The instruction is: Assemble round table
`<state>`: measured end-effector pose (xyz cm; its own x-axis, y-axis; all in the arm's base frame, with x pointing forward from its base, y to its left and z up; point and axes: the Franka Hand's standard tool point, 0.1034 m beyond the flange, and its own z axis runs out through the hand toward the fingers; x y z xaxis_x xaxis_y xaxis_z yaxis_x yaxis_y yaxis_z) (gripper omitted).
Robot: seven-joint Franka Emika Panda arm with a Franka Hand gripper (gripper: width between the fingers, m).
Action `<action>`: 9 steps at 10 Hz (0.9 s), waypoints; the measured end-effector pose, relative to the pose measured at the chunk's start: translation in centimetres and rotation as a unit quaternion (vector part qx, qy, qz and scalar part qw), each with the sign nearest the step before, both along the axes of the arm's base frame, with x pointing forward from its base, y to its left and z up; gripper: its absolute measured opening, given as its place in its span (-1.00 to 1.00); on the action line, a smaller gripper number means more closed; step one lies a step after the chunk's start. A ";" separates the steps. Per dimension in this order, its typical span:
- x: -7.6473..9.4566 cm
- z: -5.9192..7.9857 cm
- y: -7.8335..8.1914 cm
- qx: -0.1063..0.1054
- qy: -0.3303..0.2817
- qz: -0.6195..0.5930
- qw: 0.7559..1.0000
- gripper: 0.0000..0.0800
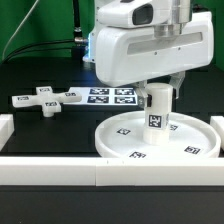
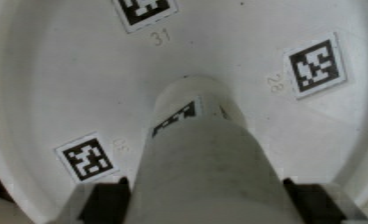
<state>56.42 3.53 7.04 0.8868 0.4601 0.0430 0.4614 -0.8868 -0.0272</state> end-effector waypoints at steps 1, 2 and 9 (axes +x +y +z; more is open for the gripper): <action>0.0 0.0 0.0 0.000 0.001 -0.028 1.000 0.02; 0.0 0.0 0.0 0.000 0.001 -0.027 1.000 0.02; -2.8 1.3 -4.3 -0.004 0.001 0.003 1.000 0.62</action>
Offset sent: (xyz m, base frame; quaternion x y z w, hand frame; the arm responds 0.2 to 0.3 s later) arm 0.0000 0.0000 0.0000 0.0000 0.0000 0.0000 1.0000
